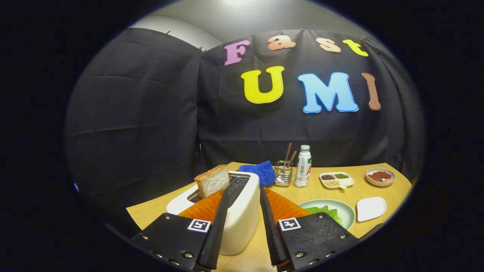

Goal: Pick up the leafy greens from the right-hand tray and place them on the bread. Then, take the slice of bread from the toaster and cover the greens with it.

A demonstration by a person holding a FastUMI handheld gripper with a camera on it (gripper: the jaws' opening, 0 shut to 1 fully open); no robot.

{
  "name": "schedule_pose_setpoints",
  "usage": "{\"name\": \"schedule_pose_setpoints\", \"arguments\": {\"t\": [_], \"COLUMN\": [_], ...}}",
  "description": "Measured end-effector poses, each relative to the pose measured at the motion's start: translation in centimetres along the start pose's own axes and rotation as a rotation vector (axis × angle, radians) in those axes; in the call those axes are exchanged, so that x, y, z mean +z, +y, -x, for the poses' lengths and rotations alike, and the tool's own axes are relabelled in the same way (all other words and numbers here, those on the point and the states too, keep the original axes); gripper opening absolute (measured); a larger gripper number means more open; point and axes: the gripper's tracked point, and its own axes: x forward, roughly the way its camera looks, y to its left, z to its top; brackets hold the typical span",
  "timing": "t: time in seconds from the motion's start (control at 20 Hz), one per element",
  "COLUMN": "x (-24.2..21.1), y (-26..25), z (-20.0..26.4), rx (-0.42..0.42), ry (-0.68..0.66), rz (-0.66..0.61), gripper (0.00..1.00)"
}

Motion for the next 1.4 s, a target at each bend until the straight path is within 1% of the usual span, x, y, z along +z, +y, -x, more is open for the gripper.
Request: {"name": "schedule_pose_setpoints", "arguments": {"t": [0.15,0.3,0.5,0.7,0.75,0.85,0.9,0.95,1.05,1.1,1.15,1.2,1.25,1.3,1.35,1.4], "x": [0.5,-0.1,-0.2,-0.7,-1.0,-1.4,-1.7,-1.4,-1.2,-1.3,-1.1,-1.1,-1.4,-1.5,-1.3,-1.7], "y": [2.2,4.0,5.3,5.9,5.8,4.9,4.9,5.1,6.0,6.3,5.9,4.7,4.9,4.8,5.2,4.9], "z": [-1.1,-2.1,-3.9,-6.2,-6.6,-7.4,-7.7,-8.2,-8.8,-9.1,-9.2,-9.0,-8.8,-9.5,-8.9,-9.1], "rx": [0.015,0.036,0.032,-0.008,-0.030,-0.100,-0.109,-0.115,-0.073,-0.052,-0.081,-0.122,-0.113,-0.136,-0.127,-0.130], "ry": [-0.008,0.020,0.041,0.061,0.070,0.103,0.113,0.108,0.098,0.103,0.100,0.098,0.102,0.097,0.088,0.092], "rz": [0.029,-0.009,-0.002,0.033,0.045,0.061,0.059,0.045,0.019,0.027,0.055,0.091,0.112,0.121,0.109,0.105], "gripper": [0.51,0.51,0.51,0.51,0.51,0.51,0.51,0.51,0.50,0.50,0.50,0.36,0.21,0.21,0.08,0.09]}}
